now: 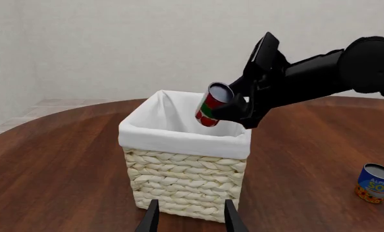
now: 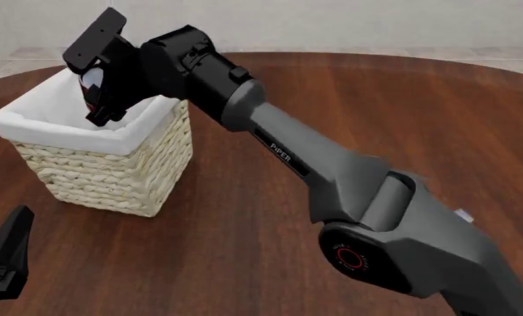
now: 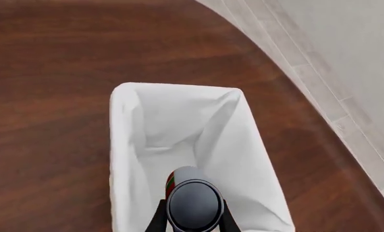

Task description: Pick up the tomato sauce, and put it in the basket.

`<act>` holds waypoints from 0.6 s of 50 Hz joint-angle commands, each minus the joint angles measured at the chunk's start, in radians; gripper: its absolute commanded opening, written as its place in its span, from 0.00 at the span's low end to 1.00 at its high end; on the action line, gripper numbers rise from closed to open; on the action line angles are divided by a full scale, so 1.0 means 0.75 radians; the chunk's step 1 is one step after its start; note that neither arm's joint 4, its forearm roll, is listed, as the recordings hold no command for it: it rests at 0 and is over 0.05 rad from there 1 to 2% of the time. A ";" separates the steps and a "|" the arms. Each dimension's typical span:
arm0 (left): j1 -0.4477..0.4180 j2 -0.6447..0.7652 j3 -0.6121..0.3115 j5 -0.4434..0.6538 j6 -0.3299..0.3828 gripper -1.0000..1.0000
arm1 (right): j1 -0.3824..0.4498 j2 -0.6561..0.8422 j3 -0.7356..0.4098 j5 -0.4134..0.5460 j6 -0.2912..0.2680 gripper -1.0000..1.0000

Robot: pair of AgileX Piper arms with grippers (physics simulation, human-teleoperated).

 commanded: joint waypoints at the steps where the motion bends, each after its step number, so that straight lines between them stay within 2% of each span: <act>1: 0.000 0.000 0.000 0.000 0.000 1.00 | -0.017 0.096 -0.145 0.050 0.044 0.00; 6: 0.000 0.000 0.000 0.000 0.000 1.00 | -0.026 0.117 -0.187 0.070 0.042 0.00; 7: 0.000 0.000 0.000 0.000 0.000 1.00 | -0.027 0.117 -0.188 0.071 0.040 1.00; 30: 0.000 0.000 0.000 0.000 0.000 1.00 | -0.033 0.093 -0.191 0.071 0.031 1.00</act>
